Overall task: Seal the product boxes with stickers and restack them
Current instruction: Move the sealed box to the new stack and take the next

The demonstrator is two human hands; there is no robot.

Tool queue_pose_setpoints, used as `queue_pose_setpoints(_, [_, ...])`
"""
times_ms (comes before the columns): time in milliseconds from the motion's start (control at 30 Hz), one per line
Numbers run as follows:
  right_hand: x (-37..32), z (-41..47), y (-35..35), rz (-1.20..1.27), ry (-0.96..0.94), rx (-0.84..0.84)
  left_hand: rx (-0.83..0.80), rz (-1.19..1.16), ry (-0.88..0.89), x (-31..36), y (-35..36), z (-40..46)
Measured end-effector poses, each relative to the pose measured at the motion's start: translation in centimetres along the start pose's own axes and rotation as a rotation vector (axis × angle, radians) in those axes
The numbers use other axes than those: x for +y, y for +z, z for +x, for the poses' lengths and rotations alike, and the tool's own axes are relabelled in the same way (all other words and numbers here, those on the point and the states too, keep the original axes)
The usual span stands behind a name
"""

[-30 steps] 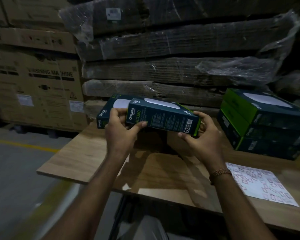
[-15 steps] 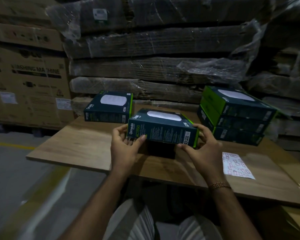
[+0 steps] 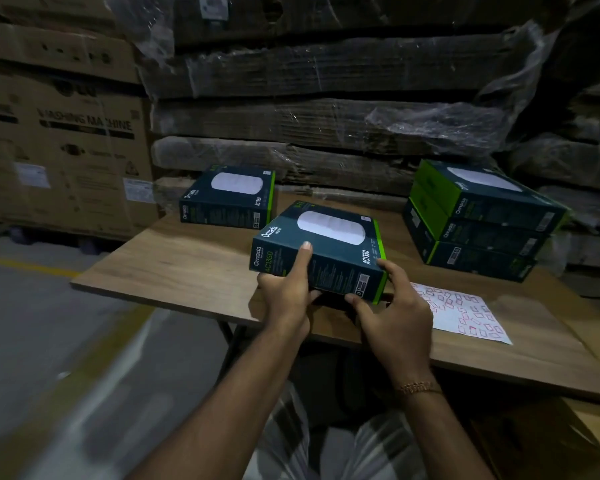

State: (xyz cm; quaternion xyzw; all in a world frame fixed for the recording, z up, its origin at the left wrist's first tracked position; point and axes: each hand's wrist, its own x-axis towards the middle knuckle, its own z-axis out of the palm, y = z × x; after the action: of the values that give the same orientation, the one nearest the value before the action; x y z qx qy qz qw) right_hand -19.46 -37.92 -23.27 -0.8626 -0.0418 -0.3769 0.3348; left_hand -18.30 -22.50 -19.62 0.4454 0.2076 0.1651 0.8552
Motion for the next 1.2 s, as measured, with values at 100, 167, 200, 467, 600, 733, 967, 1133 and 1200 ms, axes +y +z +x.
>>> queue_pose_setpoints(100, [-0.1, 0.8, -0.6, 0.021, -0.044, -0.041, -0.005, 0.011, 0.063, 1.0, 0.1, 1.1])
queue_pose_setpoints(167, [-0.1, 1.4, -0.8, 0.087, -0.044, -0.068, -0.043, 0.056, 0.173, 2.1, 0.2, 1.7])
queue_pose_setpoints(200, [-0.1, 1.7, -0.7, 0.118, -0.040, -0.084, -0.063, 0.110, 0.251, 2.8, 0.3, 1.8])
queue_pose_setpoints(467, [-4.7, 5.1, -1.0, 0.693, 0.242, -0.433, -0.229, 0.540, 0.802, 7.8, 1.4, 2.8])
queue_pose_setpoints(600, [-7.2, 7.5, -2.0, 0.827, 0.230, -0.416, -0.373, 0.781, 0.976, 9.0, 2.0, 2.7])
queue_pose_setpoints(733, [-7.4, 9.8, -3.5, 0.761, 0.091, -0.284, -0.533, 0.917, 1.073, 9.5, 2.6, 1.8])
queue_pose_setpoints(967, [-4.5, 8.8, -5.4, 0.528, 0.085, -0.198, -0.689, 0.951, 1.201, 6.7, 1.4, 1.9])
queue_pose_setpoints(1133, [-2.6, 6.8, -5.8, 0.593, 0.142, -0.081, -0.401, 0.976, 1.028, 3.8, -1.1, 3.9])
queue_pose_setpoints(1200, [-1.8, 6.1, -5.7, 0.608, 0.151, -0.111, -0.401, 0.906, 0.860, 3.0, -1.8, 4.4])
